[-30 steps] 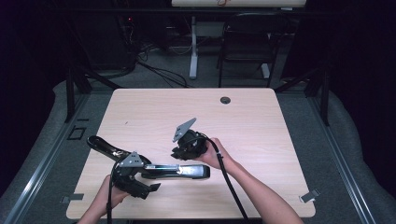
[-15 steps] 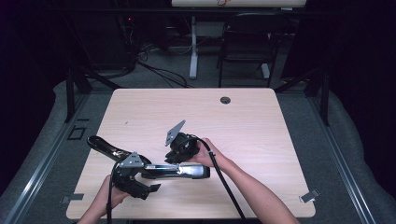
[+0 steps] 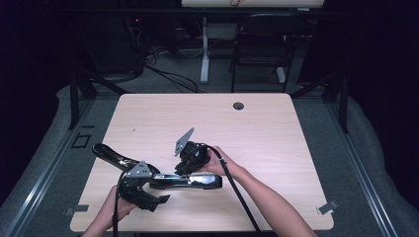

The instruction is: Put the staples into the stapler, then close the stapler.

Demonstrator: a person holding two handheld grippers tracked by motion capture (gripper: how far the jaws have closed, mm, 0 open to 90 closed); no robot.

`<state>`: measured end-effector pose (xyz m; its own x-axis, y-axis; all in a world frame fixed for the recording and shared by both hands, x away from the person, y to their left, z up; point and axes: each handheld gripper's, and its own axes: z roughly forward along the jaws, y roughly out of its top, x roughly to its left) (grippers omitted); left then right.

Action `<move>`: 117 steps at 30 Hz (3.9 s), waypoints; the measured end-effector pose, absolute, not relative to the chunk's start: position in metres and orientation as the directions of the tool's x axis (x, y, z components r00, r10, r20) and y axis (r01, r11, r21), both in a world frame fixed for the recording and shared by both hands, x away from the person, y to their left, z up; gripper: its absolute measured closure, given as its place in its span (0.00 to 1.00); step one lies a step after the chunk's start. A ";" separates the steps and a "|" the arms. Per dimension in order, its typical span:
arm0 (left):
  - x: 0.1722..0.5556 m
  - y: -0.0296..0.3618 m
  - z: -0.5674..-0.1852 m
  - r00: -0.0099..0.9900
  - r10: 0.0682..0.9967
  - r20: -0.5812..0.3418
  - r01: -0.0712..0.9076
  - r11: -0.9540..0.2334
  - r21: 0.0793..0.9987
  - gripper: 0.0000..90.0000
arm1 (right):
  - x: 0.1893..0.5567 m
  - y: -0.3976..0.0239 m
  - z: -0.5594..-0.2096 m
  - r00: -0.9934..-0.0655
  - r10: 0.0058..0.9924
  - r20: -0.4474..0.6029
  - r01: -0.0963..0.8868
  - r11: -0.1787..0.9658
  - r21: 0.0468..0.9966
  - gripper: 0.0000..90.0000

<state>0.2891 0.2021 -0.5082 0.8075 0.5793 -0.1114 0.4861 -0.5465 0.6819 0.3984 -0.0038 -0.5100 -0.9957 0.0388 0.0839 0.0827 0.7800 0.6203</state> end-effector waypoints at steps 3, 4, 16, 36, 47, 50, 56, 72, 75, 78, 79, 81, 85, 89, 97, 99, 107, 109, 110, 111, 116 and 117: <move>0.289 0.202 -0.508 0.808 0.579 -0.111 0.486 -0.548 0.681 0.00 | 0.398 -0.004 -0.511 -0.995 0.035 0.088 0.082 0.781 0.619 0.87; 0.289 0.202 -0.508 0.808 0.578 -0.110 0.486 -0.549 0.680 0.00 | 0.398 -0.004 -0.511 -0.995 0.035 0.089 0.083 0.782 0.618 0.87; 0.289 0.201 -0.509 0.809 0.577 -0.112 0.487 -0.553 0.676 0.00 | 0.396 -0.003 -0.518 -0.997 0.021 0.077 0.064 0.795 0.603 0.87; 0.289 0.201 -0.509 0.812 0.573 -0.111 0.486 -0.559 0.672 0.00 | 0.393 -0.002 -0.521 -0.998 0.021 0.053 0.047 0.814 0.579 0.87; 0.289 0.202 -0.509 0.809 0.577 -0.112 0.487 -0.551 0.677 0.00 | 0.392 -0.010 -0.515 -0.996 0.089 0.031 0.091 0.816 0.570 0.67; 0.289 0.202 -0.508 0.808 0.578 -0.114 0.488 -0.548 0.679 0.00 | 0.390 -0.018 -0.512 -0.990 0.132 0.042 0.132 0.813 0.567 0.59; 0.289 0.201 -0.508 0.807 0.579 -0.112 0.488 -0.550 0.678 0.00 | 0.380 -0.035 -0.506 -0.977 0.205 0.060 0.203 0.798 0.567 0.45; 0.287 0.202 -0.507 0.811 0.575 -0.105 0.479 -0.551 0.683 0.00 | 0.359 -0.097 -0.509 -0.926 0.373 0.054 0.345 0.783 0.517 0.19; 0.287 0.202 -0.507 0.811 0.576 -0.105 0.480 -0.551 0.682 0.00 | 0.355 -0.103 -0.507 -0.921 0.388 0.047 0.354 0.778 0.519 0.17; 0.288 0.202 -0.508 0.811 0.575 -0.106 0.483 -0.556 0.677 0.00 | 0.352 -0.106 -0.505 -0.920 0.390 0.039 0.352 0.778 0.520 0.16; 0.288 0.203 -0.509 0.809 0.578 -0.107 0.484 -0.551 0.680 0.00 | 0.352 -0.107 -0.505 -0.920 0.389 0.039 0.352 0.780 0.517 0.16; 0.289 0.203 -0.510 0.814 0.570 -0.110 0.481 -0.556 0.677 0.00 | 0.352 -0.109 -0.504 -0.917 0.396 0.036 0.357 0.778 0.517 0.15; 0.287 0.204 -0.509 0.822 0.557 -0.119 0.473 -0.552 0.687 0.00 | 0.357 -0.113 -0.505 -0.912 0.408 0.050 0.369 0.760 0.535 0.14; 0.283 0.203 -0.506 0.838 0.532 -0.119 0.455 -0.562 0.691 0.00 | 0.361 -0.115 -0.510 -0.905 0.421 0.061 0.387 0.755 0.529 0.13; 0.272 0.205 -0.507 0.861 0.482 -0.161 0.455 -0.590 0.667 0.00 | 0.361 -0.120 -0.507 -0.895 0.443 0.047 0.397 0.746 0.535 0.14; 0.269 0.206 -0.506 0.867 0.468 -0.172 0.452 -0.592 0.668 0.00 | 0.362 -0.120 -0.508 -0.897 0.440 0.044 0.393 0.746 0.538 0.15; 0.261 0.226 -0.506 0.860 0.477 -0.179 0.468 -0.601 0.648 0.00 | 0.363 -0.115 -0.510 -0.899 0.436 0.029 0.385 0.758 0.526 0.16; 0.260 0.233 -0.506 0.846 0.503 -0.178 0.484 -0.583 0.653 0.00 | 0.363 -0.116 -0.510 -0.900 0.436 0.028 0.384 0.758 0.527 0.16; 0.260 0.235 -0.505 0.842 0.512 -0.173 0.487 -0.580 0.653 0.00 | 0.363 -0.116 -0.510 -0.899 0.437 0.025 0.383 0.758 0.528 0.16; 0.260 0.238 -0.505 0.836 0.525 -0.162 0.491 -0.581 0.649 0.00 | 0.363 -0.116 -0.510 -0.899 0.438 0.025 0.383 0.756 0.530 0.16; 0.261 0.247 -0.505 0.804 0.580 -0.131 0.511 -0.562 0.650 0.07 | 0.363 -0.118 -0.509 -0.895 0.446 0.012 0.382 0.750 0.540 0.17; 0.261 0.249 -0.505 0.794 0.595 -0.122 0.517 -0.557 0.651 0.12 | 0.363 -0.118 -0.509 -0.895 0.446 0.009 0.380 0.752 0.539 0.17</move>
